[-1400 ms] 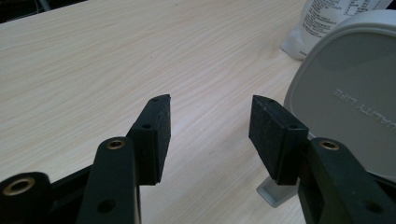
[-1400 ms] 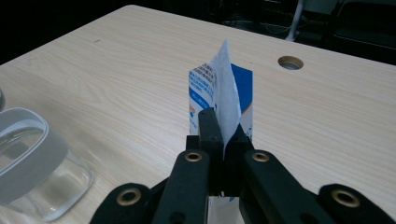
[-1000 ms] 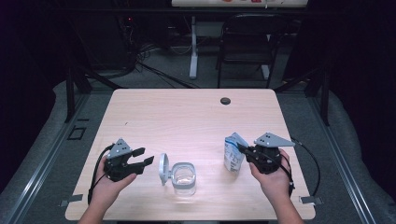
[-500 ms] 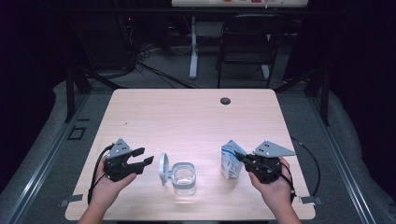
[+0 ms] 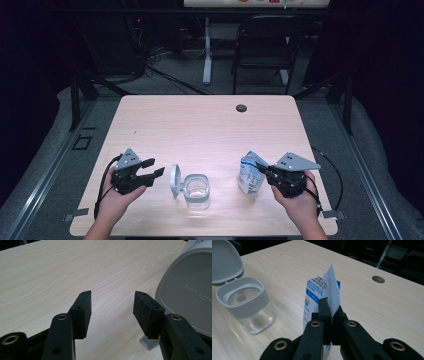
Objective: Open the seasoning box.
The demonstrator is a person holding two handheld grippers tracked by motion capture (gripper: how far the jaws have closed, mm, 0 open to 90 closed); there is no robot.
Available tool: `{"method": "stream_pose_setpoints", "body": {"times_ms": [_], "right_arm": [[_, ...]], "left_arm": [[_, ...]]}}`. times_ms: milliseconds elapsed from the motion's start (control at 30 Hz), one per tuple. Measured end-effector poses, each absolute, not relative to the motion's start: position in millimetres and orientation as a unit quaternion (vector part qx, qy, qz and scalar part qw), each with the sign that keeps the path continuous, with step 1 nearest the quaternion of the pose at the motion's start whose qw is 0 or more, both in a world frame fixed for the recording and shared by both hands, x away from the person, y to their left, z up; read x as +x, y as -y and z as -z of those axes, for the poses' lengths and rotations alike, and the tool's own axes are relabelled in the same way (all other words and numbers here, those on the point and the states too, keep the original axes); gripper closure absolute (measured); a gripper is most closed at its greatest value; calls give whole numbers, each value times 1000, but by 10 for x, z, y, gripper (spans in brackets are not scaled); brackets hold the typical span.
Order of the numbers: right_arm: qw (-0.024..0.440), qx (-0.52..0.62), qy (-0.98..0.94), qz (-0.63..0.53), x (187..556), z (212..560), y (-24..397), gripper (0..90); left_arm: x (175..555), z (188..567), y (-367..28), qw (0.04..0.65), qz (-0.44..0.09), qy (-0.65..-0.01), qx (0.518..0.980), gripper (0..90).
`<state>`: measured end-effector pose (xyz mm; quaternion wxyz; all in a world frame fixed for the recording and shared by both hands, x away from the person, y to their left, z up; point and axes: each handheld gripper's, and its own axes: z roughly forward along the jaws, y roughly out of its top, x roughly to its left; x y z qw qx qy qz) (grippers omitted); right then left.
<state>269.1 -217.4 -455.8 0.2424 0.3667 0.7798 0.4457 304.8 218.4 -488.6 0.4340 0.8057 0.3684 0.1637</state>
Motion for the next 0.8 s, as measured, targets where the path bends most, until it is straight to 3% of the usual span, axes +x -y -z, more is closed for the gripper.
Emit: {"method": "stream_pose_setpoints", "body": {"times_ms": [400,800], "right_arm": [[242,363,-773,-460,2674,4593,2200,884],[221,372,-764,-479,2661,4678,2174,781]], "left_arm": [[3049,4884,-2191,432,-164,-367,807,490],[3058,4892,-2207,435,-167,-367,805,487]]}}
